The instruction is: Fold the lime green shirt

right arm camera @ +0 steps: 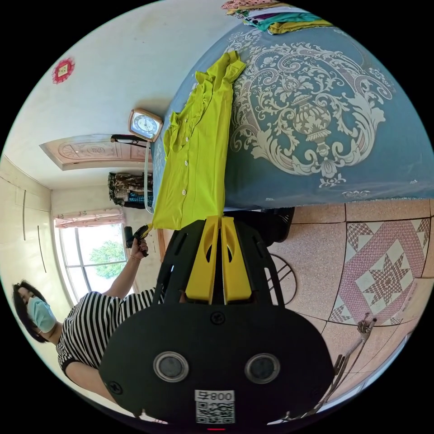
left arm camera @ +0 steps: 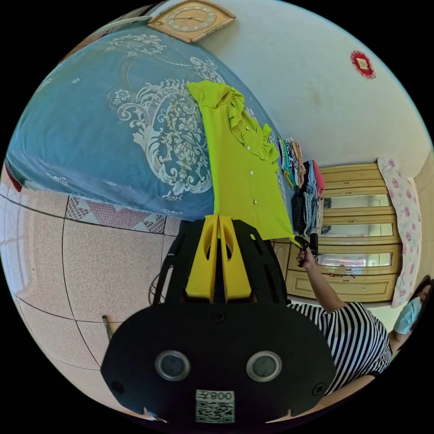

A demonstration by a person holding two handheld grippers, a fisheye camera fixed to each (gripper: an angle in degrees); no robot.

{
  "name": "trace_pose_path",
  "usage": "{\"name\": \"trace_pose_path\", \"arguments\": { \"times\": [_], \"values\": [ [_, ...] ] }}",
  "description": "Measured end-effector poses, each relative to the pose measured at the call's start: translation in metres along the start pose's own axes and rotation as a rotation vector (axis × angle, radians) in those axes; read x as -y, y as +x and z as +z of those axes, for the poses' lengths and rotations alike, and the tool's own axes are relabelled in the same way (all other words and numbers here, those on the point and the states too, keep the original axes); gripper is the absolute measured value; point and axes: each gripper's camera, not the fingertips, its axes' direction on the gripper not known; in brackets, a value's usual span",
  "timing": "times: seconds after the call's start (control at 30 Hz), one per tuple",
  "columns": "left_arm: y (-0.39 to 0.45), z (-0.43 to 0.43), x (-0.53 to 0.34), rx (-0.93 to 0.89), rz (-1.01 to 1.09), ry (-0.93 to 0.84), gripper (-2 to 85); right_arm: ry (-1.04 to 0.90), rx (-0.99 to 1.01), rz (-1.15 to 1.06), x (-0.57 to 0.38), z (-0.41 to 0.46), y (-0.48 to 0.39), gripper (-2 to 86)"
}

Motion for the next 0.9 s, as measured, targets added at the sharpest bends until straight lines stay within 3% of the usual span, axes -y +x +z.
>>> {"name": "trace_pose_path", "arguments": {
  "times": [0.57, 0.9],
  "values": [
    [-0.051, 0.012, 0.037, 0.065, -0.057, -0.05, 0.2, 0.016, 0.034, 0.142, 0.047, -0.034, 0.062, 0.6],
    [-0.087, 0.023, 0.059, 0.128, -0.247, -0.057, 1.1, 0.001, 0.099, 0.258, 0.088, -0.034, 0.123, 1.2]
  ]
}}
